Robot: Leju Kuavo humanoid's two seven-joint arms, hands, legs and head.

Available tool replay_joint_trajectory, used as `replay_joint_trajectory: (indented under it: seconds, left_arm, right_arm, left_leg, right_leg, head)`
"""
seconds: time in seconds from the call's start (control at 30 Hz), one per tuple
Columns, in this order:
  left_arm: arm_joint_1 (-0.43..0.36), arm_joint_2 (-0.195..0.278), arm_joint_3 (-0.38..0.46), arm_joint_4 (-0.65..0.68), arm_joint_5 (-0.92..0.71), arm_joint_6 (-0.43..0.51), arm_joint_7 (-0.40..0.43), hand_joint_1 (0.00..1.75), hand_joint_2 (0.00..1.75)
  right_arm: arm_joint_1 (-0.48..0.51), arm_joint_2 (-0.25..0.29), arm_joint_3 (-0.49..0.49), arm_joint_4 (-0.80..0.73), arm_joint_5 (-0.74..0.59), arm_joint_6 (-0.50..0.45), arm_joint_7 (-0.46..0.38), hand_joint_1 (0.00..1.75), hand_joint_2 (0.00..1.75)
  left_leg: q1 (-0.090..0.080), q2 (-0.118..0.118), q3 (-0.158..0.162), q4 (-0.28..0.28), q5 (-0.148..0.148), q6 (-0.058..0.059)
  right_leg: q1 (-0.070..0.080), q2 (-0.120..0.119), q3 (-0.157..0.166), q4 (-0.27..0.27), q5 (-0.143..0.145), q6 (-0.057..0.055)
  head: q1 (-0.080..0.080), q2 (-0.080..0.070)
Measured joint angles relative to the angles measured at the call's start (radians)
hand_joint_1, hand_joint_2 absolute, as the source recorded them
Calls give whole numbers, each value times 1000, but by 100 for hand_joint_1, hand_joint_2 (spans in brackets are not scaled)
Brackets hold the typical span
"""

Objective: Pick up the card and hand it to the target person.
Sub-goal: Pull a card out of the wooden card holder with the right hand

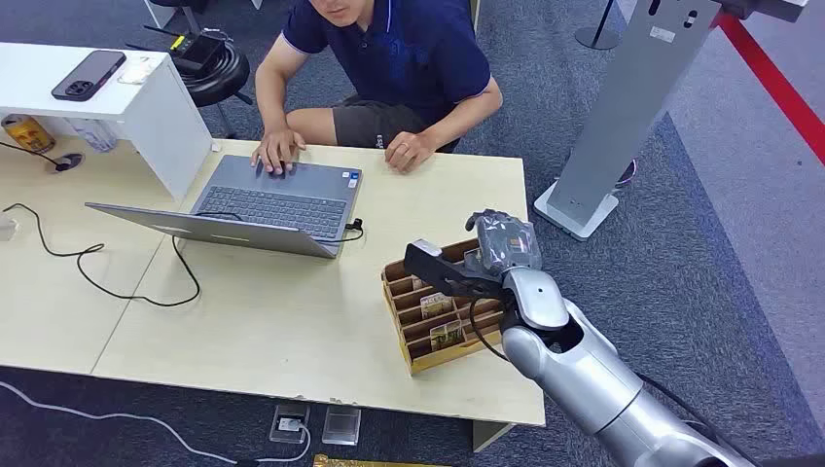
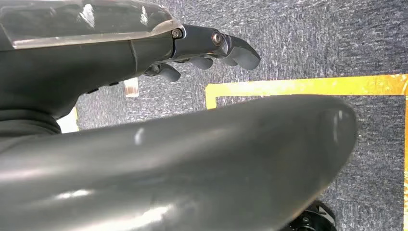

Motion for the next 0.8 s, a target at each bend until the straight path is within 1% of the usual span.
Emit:
replay_joint_trajectory:
  seconds: [0.07, 0.17, 0.3, 0.5, 0.63, 0.8]
  left_arm:
    - [0, 0, 0, 0, 1, 1, 0, 0, 0]
    - [0, 0, 0, 0, 5, 2, 0, 0, 0]
    - [0, 0, 0, 0, 9, 5, 2, 0, 0]
    - [1, 0, 0, 0, 12, 7, 8, 0, 0]
    - [1, 0, 0, 0, 16, 7, 8, 0, 0]
    - [1, 0, 0, 0, 18, 7, 8, 0, 0]
  right_arm:
    - [0, 0, 0, 5, 0, -2, -4, 65, 175]
    - [0, 2, 1, 21, 0, -9, -15, 77, 175]
    - [0, 8, 1, 47, -2, -22, -29, 88, 175]
    - [-1, 15, 1, 79, -3, -26, -34, 91, 175]
    - [-1, 21, 1, 94, -3, -26, -35, 100, 175]
    - [-2, 26, 1, 108, -8, -27, -36, 96, 175]
  left_leg:
    - [0, 0, 0, 0, 0, 0]
    - [0, 0, 0, 0, 0, 0]
    - [0, 0, 0, 0, 0, 0]
    - [0, 0, 0, 0, 0, 0]
    - [0, 0, 0, 0, 0, 0]
    - [0, 0, 0, 0, 0, 0]
  right_leg:
    - [0, 0, 0, 0, 0, 0]
    - [0, 0, 0, 0, 0, 0]
    - [0, 0, 0, 0, 0, 0]
    - [0, 0, 0, 0, 0, 0]
    - [0, 0, 0, 0, 0, 0]
    - [0, 0, 0, 0, 0, 0]
  head:
    - [0, 0]
    - [-1, 0]
    - [-1, 0]
    - [0, 0]
    - [0, 0]
    - [-1, 0]
